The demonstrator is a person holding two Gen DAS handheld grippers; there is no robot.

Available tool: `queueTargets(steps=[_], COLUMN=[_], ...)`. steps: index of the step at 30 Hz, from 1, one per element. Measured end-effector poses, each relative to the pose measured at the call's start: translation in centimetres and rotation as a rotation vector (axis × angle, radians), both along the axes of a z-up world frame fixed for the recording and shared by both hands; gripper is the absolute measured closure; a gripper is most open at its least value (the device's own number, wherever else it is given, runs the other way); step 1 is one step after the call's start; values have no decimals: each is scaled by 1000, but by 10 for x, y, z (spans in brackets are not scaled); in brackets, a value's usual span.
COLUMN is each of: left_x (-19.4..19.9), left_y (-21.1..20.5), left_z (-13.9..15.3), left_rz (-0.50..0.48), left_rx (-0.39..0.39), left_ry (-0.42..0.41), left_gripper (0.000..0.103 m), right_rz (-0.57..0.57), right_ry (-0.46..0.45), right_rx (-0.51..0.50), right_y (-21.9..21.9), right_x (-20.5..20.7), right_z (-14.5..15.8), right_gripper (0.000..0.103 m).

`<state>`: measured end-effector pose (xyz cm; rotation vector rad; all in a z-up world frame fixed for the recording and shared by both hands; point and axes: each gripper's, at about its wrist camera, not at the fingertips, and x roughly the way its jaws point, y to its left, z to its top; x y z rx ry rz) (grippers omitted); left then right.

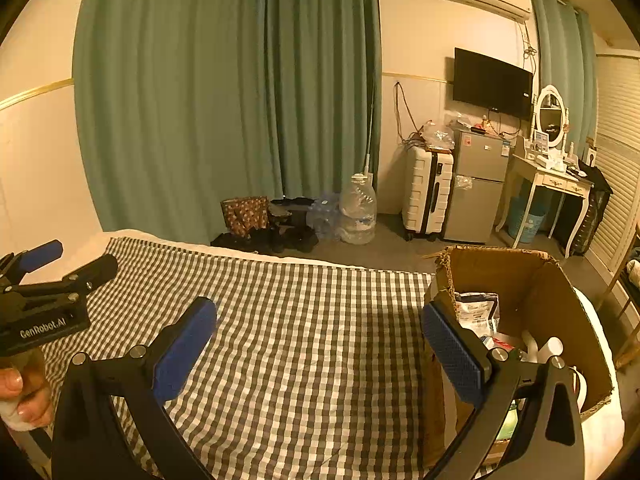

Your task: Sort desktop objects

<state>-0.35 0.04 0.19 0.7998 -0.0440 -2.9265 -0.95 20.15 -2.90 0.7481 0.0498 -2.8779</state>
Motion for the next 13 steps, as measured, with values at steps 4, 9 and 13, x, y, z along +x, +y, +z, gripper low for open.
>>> queueTargets(steps=[4, 9, 13], left_x=[0, 5, 6], left_y=[1, 4, 6], left_z=[-3, -5, -4], left_rz=[-5, -9, -15], left_rx=[14, 24, 26], left_ry=[-6, -2, 0], left_gripper=[0, 0, 0], right_rz=[8, 10, 12], right_ry=[-5, -4, -4], right_rx=[-6, -10, -4], right_y=[-2, -7, -11], right_x=[1, 2, 2], right_z=[-2, -1, -2], right_gripper=[0, 0, 0])
